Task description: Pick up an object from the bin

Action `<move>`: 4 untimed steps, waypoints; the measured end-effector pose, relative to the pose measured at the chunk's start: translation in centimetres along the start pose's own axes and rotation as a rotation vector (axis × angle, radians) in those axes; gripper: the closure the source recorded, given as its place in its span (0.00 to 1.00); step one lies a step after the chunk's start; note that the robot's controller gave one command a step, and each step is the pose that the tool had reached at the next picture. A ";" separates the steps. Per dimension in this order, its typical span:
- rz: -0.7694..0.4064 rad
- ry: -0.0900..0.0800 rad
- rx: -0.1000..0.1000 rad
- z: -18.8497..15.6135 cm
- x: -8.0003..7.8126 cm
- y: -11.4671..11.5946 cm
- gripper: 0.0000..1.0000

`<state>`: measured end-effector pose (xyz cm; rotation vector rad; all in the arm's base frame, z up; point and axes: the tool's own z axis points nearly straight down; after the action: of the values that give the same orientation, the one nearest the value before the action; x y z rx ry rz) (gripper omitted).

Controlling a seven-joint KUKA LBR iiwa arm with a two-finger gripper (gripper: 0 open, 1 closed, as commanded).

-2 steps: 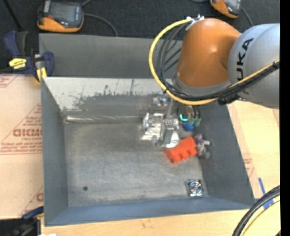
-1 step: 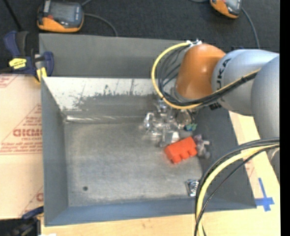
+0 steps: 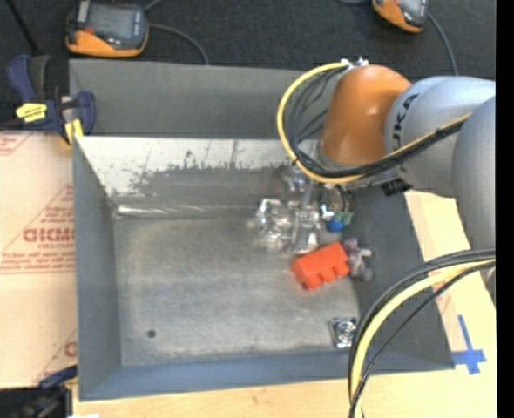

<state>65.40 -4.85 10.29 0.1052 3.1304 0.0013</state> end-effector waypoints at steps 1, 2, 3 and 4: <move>0.133 -0.001 0.000 0.0 -0.3 -0.8 0.00; 0.363 -0.003 -0.003 2.2 0.0 -1.2 0.00; 0.652 -0.004 -0.004 2.5 0.0 -1.1 0.00; 0.649 -0.008 -0.002 2.4 0.0 -1.2 1.00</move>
Offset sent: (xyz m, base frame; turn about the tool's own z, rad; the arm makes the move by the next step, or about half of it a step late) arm 0.0007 -0.0072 -0.0018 0.1345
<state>65.39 -6.08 7.90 1.0952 2.9271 0.0082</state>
